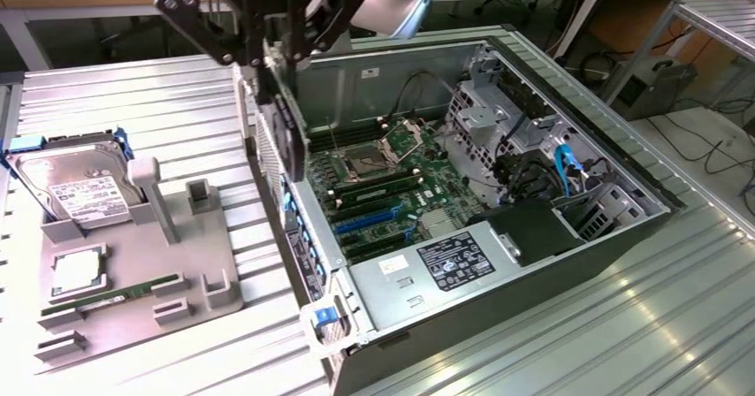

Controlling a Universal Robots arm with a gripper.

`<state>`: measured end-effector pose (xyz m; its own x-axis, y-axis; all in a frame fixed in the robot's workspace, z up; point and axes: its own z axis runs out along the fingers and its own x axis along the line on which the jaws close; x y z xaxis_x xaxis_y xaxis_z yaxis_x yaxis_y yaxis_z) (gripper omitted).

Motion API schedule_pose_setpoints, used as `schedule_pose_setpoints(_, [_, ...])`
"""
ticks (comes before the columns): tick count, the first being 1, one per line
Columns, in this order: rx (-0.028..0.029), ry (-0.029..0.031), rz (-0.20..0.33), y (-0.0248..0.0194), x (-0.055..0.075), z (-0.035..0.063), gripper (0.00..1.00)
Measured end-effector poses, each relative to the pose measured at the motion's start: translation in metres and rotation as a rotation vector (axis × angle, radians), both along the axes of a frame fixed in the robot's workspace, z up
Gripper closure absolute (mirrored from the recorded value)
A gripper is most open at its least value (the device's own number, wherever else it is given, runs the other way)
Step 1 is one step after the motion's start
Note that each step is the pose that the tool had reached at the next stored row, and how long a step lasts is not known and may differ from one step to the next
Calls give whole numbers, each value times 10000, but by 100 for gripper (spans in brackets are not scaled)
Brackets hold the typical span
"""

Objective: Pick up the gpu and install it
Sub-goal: 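Pick up the gpu and move the gpu toward the slot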

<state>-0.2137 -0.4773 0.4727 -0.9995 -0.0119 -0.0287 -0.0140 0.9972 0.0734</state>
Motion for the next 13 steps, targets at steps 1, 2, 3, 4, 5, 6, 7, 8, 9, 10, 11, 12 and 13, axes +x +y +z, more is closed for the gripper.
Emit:
schedule_pose_setpoints(1, [10,7,-1,-8,42,36,74])
schedule_pose_setpoints(2, [25,26,1,-19,117,91,74])
schedule_pose_setpoints(3, [36,44,0,-28,175,125,74])
schedule_pose_setpoints(4, [42,67,0,-34,227,150,74])
schedule_pose_setpoints(5, [53,100,0,-39,294,166,74])
schedule_pose_setpoints(6, [61,123,0,-41,345,168,74])
schedule_pose_setpoints(7, [70,135,0,-41,394,168,74])
schedule_pose_setpoints(8, [76,143,0,-41,444,168,74])
schedule_pose_setpoints(9, [78,152,0,-41,495,165,74])
schedule_pose_setpoints(10, [78,160,0,-41,536,159,74])
schedule_pose_setpoints(11, [77,176,1,-40,617,140,74])
schedule_pose_setpoints(12, [68,187,0,-34,722,104,74])
schedule_pose_setpoints(13, [55,191,0,-26,797,74,74])
